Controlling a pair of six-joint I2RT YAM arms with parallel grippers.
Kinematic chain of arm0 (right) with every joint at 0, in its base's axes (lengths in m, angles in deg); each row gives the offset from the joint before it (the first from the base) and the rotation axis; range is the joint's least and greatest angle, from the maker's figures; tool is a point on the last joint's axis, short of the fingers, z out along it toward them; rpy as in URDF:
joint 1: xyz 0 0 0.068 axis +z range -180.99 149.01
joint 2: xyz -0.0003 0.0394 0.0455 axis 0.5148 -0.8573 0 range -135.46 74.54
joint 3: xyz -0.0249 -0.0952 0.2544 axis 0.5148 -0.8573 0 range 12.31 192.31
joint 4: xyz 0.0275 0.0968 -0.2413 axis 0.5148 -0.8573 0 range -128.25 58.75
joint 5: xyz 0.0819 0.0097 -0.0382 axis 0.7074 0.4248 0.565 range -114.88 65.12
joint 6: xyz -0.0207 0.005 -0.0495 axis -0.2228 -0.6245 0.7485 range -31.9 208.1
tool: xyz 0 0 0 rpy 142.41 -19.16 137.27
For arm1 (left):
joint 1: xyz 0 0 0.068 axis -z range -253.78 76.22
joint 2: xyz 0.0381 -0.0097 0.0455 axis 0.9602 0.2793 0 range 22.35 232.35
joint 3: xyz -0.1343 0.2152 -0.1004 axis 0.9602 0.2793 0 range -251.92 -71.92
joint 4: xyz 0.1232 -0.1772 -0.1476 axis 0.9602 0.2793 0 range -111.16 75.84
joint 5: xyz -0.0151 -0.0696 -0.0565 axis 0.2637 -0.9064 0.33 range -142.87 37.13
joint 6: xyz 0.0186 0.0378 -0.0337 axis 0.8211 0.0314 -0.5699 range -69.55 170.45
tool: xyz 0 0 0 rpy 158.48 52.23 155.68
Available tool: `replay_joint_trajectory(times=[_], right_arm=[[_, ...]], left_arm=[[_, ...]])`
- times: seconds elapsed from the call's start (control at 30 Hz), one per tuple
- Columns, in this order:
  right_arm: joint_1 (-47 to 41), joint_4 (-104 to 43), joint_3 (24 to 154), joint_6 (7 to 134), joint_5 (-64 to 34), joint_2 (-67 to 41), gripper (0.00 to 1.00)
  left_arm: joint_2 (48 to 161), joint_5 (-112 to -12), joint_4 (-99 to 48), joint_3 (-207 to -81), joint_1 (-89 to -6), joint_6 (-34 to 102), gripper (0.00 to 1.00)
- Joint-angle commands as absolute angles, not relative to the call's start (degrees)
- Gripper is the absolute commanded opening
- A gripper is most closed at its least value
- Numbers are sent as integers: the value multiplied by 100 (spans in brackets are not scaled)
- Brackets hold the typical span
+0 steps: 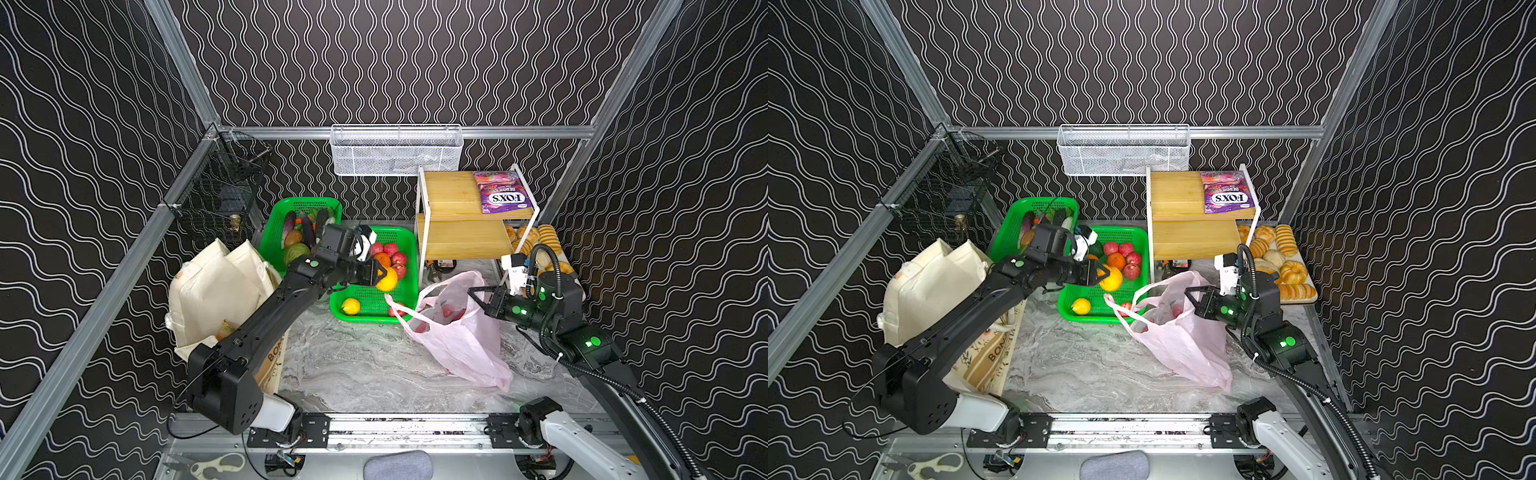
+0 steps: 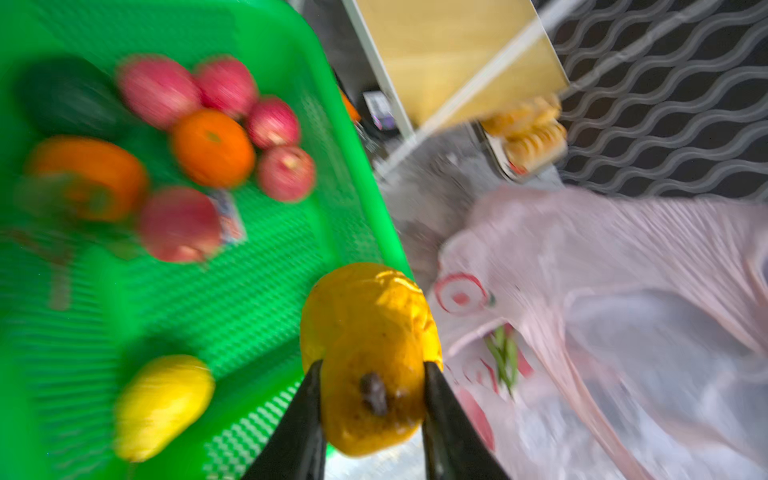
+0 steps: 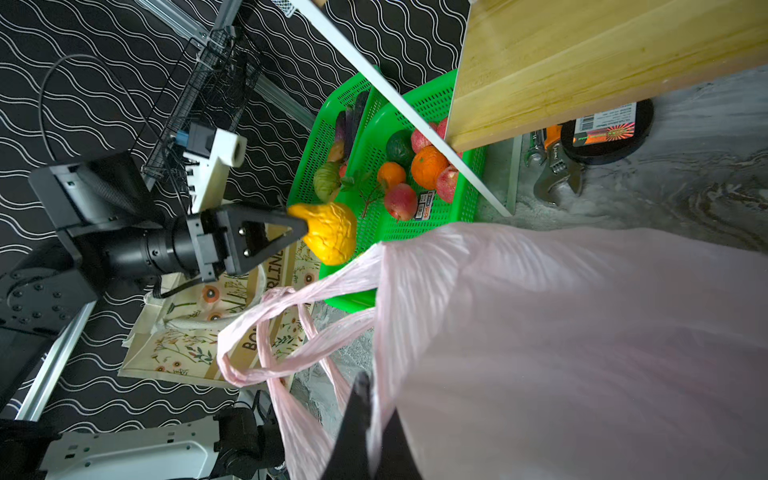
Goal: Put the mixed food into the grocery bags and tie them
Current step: 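Carry the yellow pear with the left gripper into the pink bag, then open the left gripper to drop the pear and lift it out of the bag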
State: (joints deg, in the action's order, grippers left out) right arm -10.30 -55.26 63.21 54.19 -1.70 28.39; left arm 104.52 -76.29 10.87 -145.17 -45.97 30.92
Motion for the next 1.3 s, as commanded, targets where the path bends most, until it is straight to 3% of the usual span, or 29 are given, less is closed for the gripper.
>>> replay_joint_trajectory(times=[0.0, 0.27, 0.57, 0.8, 1.03, 1.17, 1.27], right_arm=[[-1033, -5126, 6160, 5206, -135, 2863, 2], [-1029, -5275, 6012, 4609, -1027, 2836, 2], [-1026, -4743, 5776, 4277, -414, 2698, 3], [-1029, -4360, 5644, 3985, -110, 2646, 3], [-1042, -3894, 5643, 3649, 280, 2707, 4], [-1068, -3077, 5389, 2988, 424, 2800, 4], [-1084, -3064, 5345, 2962, 356, 2879, 4]], left_arm=[[10473, -8415, 882, -14382, -4256, 2980, 35], [10428, -9147, 1073, -13969, -3699, 3062, 34], [10517, -9356, -808, -13483, -3126, 1920, 35], [10725, -8904, -1434, -13431, -2847, 1532, 41], [10887, -8524, -3026, -13163, -2843, 628, 41], [11173, -8643, -3683, -13266, -2838, 299, 49], [11244, -8429, -3120, -13582, -2841, 765, 63]])
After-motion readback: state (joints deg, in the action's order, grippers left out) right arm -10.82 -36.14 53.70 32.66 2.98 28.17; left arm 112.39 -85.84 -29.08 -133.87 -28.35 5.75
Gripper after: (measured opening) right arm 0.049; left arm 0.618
